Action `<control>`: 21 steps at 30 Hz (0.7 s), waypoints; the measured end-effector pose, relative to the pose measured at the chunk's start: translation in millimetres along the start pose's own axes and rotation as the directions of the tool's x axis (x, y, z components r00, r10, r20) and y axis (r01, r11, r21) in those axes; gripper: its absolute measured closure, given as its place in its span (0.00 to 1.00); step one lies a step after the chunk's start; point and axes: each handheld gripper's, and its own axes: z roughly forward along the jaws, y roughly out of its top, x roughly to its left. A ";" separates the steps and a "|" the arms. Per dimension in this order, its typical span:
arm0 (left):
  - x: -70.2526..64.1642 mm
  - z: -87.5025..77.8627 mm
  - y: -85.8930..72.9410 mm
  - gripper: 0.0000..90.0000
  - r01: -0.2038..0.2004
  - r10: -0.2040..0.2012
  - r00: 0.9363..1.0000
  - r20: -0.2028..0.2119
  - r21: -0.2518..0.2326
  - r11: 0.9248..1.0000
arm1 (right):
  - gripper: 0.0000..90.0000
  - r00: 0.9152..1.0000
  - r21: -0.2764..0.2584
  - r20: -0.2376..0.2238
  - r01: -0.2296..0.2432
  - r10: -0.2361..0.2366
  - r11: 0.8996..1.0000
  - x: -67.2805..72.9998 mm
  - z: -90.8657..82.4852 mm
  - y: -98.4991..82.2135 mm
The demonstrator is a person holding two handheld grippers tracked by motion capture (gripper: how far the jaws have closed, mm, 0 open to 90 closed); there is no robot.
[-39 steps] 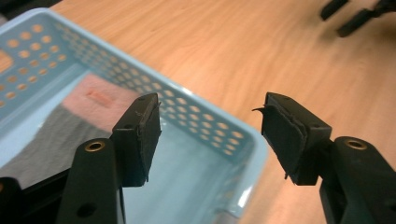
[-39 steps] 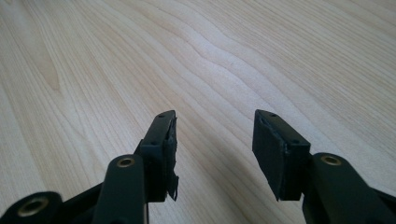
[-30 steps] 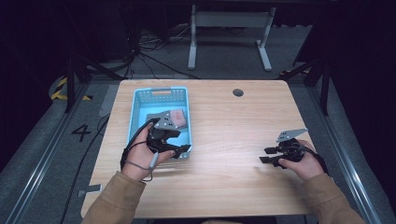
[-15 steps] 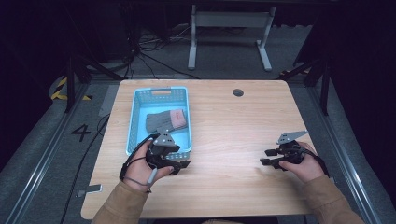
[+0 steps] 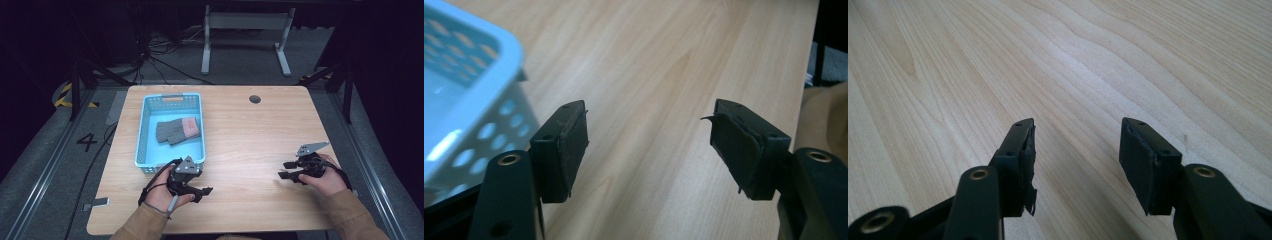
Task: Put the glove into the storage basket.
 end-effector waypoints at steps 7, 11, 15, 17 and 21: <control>-3.5 26.2 -12.3 0.36 -0.023 0.023 0.999 0.025 -0.017 1.000 | 0.56 1.000 -0.030 0.007 -0.005 0.005 1.000 -2.3 0.8 -3.9; -3.5 43.1 -19.5 0.36 0.003 -0.002 0.999 0.035 -0.026 1.000 | 0.56 1.000 -0.032 0.013 0.000 0.001 0.999 -3.1 3.7 -5.5; -5.2 49.0 -21.7 0.36 -0.022 0.022 1.000 0.006 -0.002 1.000 | 0.55 1.000 -0.033 0.015 0.004 -0.004 0.999 -2.1 6.5 -6.2; -5.8 49.5 -22.3 0.36 -0.019 0.019 1.000 -0.011 0.011 1.000 | 0.55 1.000 -0.041 0.015 0.004 -0.003 0.999 -1.9 7.2 -6.9; -12.0 53.5 -23.1 0.36 -0.058 0.060 0.997 -0.039 0.053 0.997 | 0.54 1.000 -0.067 0.028 0.009 -0.007 0.998 -3.4 8.7 -9.2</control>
